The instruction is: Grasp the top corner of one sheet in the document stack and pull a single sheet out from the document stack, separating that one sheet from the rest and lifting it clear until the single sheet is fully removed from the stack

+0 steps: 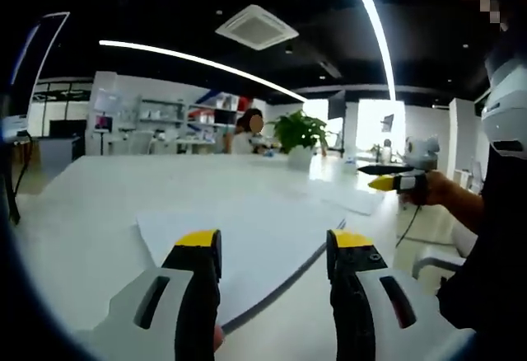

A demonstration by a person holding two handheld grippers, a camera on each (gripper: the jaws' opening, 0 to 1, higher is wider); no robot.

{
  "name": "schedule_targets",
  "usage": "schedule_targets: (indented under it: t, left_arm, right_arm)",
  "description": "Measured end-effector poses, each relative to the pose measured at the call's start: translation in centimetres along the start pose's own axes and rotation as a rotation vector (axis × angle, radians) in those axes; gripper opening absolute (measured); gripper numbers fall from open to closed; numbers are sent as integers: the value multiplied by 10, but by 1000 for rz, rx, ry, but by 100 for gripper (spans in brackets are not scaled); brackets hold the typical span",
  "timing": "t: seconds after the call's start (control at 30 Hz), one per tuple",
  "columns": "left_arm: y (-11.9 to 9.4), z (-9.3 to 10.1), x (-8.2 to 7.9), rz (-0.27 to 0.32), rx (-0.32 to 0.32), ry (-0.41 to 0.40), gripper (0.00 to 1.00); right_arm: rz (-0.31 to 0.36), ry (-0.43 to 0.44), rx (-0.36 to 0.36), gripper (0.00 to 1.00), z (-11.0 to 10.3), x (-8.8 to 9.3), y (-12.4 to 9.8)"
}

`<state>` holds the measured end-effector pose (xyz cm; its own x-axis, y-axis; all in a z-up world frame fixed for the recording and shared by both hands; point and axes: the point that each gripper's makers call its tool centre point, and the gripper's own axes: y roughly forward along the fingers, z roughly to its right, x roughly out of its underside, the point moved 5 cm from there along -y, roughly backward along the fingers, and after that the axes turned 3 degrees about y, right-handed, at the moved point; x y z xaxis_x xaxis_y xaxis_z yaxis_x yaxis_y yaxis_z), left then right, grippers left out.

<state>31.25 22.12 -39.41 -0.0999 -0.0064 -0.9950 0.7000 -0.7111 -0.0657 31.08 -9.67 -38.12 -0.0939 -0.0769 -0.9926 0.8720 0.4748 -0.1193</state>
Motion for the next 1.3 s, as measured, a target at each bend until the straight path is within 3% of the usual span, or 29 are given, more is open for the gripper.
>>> schedule_targets:
  t: [0.07, 0.17, 0.23, 0.3, 0.63, 1.0, 1.2, 1.3]
  left_arm:
    - [1, 1, 0, 1, -2, 0, 53]
    - [1, 2, -3, 20, -7, 5, 56]
    - [1, 2, -11, 80, -15, 44, 65]
    - [1, 3, -12, 89, -25, 56, 75]
    - [4, 4, -9, 24, -2, 55, 74]
    - [1, 9, -15, 77, 21, 46, 69]
    - [-1, 14, -22, 131, 27, 83, 74]
    - [-2, 7, -21, 80, -12, 170, 75]
  right_arm:
    - [-15, -7, -36, 81, -12, 4, 5]
    - [27, 35, -87, 86, -29, 4, 13]
    - [50, 40, -106, 89, -36, 2, 15]
    - [58, 30, -124, 85, -40, 1, 17]
    - [50, -18, -212, 80, -60, 0, 27]
    - [31, -71, -258, 70, -76, -3, 29]
    - [27, 37, -288, 84, -74, 0, 26]
    - [30, -4, -232, 90, -66, 0, 26]
